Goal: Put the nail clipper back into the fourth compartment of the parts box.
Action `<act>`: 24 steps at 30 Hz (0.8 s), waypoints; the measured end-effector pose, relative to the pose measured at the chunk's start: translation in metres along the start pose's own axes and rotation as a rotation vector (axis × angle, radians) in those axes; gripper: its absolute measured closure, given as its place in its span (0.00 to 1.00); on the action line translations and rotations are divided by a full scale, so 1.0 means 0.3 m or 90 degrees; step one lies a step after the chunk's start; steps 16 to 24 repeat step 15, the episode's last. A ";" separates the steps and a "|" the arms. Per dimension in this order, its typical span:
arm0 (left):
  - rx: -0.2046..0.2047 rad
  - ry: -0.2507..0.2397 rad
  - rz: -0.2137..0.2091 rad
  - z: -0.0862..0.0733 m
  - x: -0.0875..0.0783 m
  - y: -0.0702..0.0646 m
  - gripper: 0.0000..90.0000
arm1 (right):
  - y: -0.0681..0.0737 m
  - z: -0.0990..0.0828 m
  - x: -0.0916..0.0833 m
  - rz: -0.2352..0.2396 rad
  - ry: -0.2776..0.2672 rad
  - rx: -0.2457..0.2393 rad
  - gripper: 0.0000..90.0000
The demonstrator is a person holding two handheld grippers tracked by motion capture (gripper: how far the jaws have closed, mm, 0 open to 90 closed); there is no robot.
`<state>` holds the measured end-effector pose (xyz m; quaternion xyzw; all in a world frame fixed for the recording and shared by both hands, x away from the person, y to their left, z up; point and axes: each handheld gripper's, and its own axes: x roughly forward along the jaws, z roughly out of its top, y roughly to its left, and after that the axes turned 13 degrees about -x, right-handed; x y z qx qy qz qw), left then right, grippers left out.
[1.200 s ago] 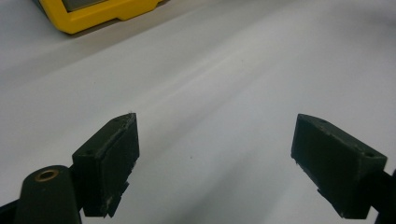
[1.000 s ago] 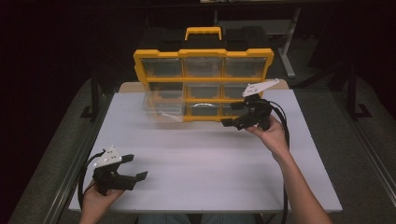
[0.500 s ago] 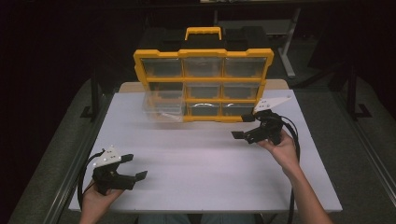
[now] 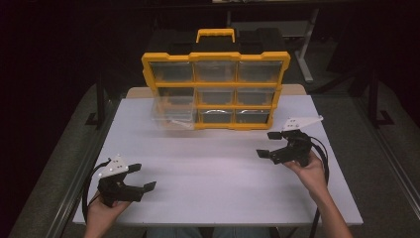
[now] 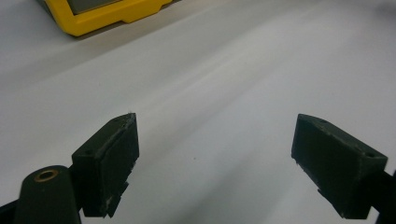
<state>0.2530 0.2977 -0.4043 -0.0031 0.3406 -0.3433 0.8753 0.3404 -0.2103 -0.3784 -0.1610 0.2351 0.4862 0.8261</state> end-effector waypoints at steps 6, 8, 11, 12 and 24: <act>-0.001 -0.002 0.000 -0.001 -0.001 0.002 0.17 | 0.015 -0.063 -0.023 -0.010 0.004 0.015 0.17; -0.002 -0.002 0.001 -0.001 0.000 0.001 0.17 | 0.017 -0.071 -0.027 -0.012 0.003 0.015 0.17; -0.001 -0.003 0.001 -0.002 0.001 0.002 0.17 | 0.024 -0.099 -0.036 -0.017 -0.002 0.023 0.17; -0.002 -0.003 0.000 -0.002 0.002 0.002 0.17 | 0.027 -0.115 -0.037 -0.019 -0.004 0.026 0.17; -0.002 -0.004 0.000 -0.002 0.003 0.001 0.17 | 0.028 -0.120 -0.038 -0.020 -0.001 0.027 0.17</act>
